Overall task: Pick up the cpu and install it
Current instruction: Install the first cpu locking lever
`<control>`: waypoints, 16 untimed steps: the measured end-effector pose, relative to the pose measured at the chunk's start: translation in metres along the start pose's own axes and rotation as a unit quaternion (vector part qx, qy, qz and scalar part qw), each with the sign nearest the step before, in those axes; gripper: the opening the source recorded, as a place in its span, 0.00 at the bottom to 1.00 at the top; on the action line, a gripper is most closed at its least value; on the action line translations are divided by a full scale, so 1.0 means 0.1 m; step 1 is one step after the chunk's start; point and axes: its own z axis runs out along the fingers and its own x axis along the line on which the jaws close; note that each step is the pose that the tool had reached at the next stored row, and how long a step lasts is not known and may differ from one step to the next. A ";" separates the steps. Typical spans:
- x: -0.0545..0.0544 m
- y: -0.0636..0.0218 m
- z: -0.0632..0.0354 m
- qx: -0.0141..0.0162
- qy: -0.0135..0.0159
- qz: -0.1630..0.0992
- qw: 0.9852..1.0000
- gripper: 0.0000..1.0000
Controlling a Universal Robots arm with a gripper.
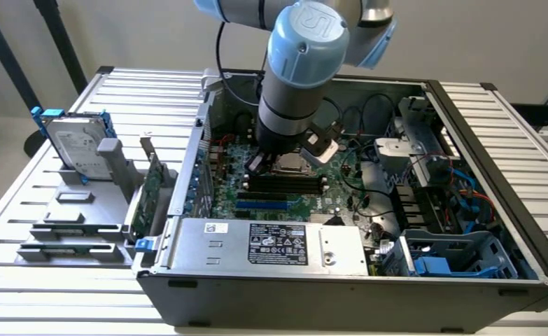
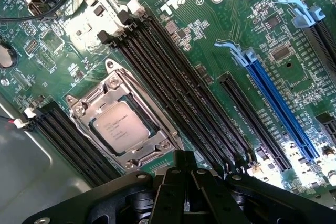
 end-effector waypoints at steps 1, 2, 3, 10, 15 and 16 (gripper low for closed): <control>0.00 -0.001 0.005 0.000 0.000 0.000 1.000 0.11; 0.00 -0.002 0.011 0.001 0.001 0.000 1.000 0.11; -0.01 -0.002 0.016 0.001 0.001 0.000 1.000 0.11; -0.02 0.002 0.055 0.003 0.003 0.000 1.000 0.11; -0.02 0.004 0.087 0.005 0.006 -0.001 1.000 0.11; -0.02 0.004 0.091 0.005 0.006 -0.001 1.000 0.11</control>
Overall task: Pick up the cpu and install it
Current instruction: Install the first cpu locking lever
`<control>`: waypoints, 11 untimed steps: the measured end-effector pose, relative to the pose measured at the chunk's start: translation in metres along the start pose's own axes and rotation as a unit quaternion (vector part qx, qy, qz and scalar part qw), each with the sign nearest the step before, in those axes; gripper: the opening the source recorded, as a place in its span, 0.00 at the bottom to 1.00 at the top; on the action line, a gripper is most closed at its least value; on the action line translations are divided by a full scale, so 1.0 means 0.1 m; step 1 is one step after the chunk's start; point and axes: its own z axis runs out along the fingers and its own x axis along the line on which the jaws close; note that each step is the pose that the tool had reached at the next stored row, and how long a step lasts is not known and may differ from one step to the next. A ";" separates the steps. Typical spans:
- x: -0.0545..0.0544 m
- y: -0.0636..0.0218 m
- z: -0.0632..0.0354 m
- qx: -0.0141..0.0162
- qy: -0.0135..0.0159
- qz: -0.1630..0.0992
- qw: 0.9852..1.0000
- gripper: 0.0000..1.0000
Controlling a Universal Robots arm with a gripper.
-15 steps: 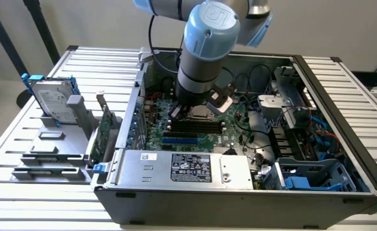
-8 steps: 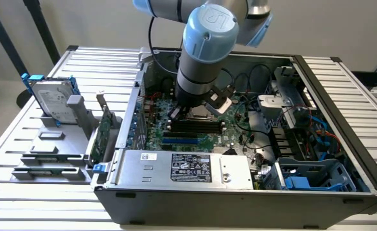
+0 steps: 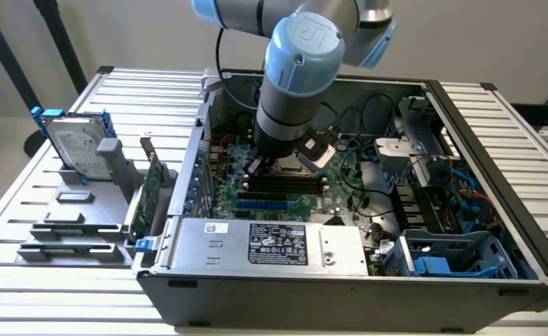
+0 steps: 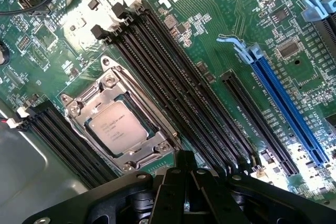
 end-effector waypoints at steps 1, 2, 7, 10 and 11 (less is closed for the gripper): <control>0.00 -0.001 0.004 0.000 0.000 0.000 1.000 0.11; 0.00 -0.001 0.006 0.001 0.001 0.000 1.000 0.11; 0.01 -0.005 0.020 0.003 0.003 0.000 1.000 0.11; 0.00 -0.005 0.029 0.002 0.003 0.000 1.000 0.11; 0.00 -0.005 0.033 0.002 0.003 0.000 1.000 0.11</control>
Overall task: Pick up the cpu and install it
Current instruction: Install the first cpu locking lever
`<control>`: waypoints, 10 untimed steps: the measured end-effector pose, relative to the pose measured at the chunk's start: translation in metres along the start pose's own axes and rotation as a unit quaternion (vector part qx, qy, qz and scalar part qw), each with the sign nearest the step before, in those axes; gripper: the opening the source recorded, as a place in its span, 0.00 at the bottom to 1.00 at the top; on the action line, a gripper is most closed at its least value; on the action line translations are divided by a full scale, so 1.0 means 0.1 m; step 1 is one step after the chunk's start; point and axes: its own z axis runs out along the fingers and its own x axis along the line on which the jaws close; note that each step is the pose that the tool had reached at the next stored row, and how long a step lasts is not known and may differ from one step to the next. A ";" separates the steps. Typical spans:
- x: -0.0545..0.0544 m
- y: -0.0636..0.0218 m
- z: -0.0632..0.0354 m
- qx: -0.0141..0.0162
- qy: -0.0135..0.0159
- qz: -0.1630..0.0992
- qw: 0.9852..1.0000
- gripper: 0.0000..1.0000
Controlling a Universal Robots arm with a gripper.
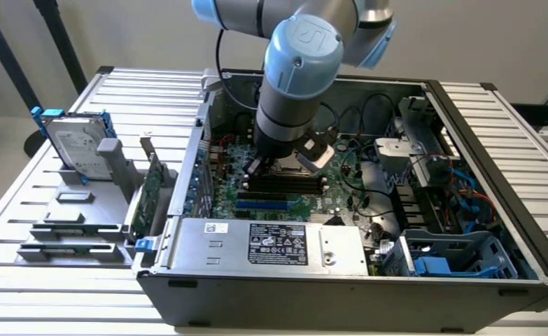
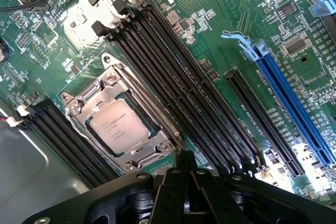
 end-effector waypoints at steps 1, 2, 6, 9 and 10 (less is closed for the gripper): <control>0.00 0.000 0.003 0.000 0.000 0.000 1.000 0.11; 0.00 0.000 0.007 0.000 0.000 0.000 1.000 0.11; 0.00 -0.001 0.025 -0.001 0.000 0.000 1.000 0.11; 0.00 -0.003 0.032 -0.001 0.000 0.000 1.000 0.11; 0.00 -0.003 0.035 -0.001 0.000 0.000 1.000 0.11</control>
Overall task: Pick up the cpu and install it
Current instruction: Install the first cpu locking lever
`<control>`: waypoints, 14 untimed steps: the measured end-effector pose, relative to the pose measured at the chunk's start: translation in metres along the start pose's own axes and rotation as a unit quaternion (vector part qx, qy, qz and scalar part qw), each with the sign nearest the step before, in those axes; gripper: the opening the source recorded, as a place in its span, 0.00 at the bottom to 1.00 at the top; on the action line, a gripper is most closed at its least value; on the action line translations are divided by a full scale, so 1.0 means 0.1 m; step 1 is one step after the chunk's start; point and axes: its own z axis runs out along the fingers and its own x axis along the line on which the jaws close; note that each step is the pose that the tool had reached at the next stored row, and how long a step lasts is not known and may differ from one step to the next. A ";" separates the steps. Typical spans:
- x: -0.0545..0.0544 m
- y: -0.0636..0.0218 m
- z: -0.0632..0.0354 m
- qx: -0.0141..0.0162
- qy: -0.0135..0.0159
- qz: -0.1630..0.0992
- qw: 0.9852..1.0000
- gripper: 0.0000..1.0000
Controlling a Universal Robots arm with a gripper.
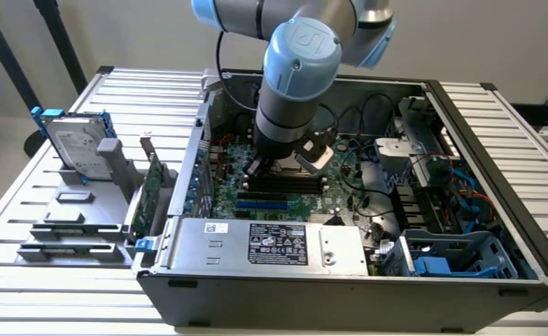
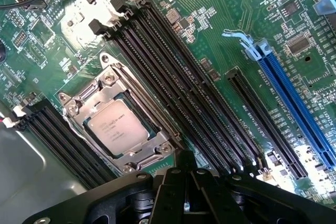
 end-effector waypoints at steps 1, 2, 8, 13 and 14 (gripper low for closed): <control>0.00 0.000 0.001 0.000 0.000 0.000 1.000 0.11; 0.00 0.000 0.002 -0.001 -0.001 0.000 1.000 0.11; 0.00 0.000 0.003 -0.003 -0.003 0.000 1.000 0.11; 0.00 -0.004 -0.009 -0.004 -0.005 0.001 1.000 0.11; 0.01 -0.007 -0.019 -0.004 -0.005 0.001 1.000 0.11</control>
